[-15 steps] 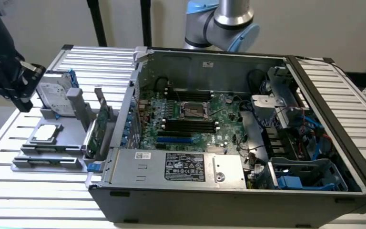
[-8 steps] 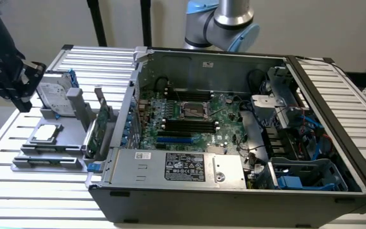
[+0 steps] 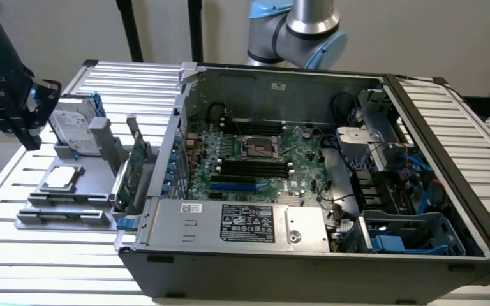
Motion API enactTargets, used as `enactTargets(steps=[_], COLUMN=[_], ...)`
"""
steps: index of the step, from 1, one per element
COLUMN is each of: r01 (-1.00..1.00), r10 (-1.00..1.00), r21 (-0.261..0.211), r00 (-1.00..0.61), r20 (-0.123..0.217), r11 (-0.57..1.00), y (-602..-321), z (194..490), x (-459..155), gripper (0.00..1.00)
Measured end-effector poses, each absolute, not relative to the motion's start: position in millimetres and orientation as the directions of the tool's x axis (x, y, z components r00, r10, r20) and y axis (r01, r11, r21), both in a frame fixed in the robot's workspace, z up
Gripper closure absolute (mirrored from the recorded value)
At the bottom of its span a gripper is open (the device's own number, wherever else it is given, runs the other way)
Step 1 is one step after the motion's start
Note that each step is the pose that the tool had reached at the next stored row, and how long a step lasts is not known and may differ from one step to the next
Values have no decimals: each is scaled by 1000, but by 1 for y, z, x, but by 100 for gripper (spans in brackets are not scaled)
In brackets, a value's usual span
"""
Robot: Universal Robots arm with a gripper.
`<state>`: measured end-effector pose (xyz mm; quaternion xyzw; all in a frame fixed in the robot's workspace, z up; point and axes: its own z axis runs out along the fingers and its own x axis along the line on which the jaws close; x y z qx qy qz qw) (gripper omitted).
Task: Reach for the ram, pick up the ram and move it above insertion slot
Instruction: 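Pick up the ram and move it above insertion slot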
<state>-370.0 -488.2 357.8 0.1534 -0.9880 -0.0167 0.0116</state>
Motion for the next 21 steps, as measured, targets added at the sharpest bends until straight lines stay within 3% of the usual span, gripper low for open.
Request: enactTargets(steps=[21], r01=[-635], r10=[-636], r21=[37], r00=[-772], r20=[18], r11=[772], y=[-488], z=[357], x=[-370], gripper=[89])
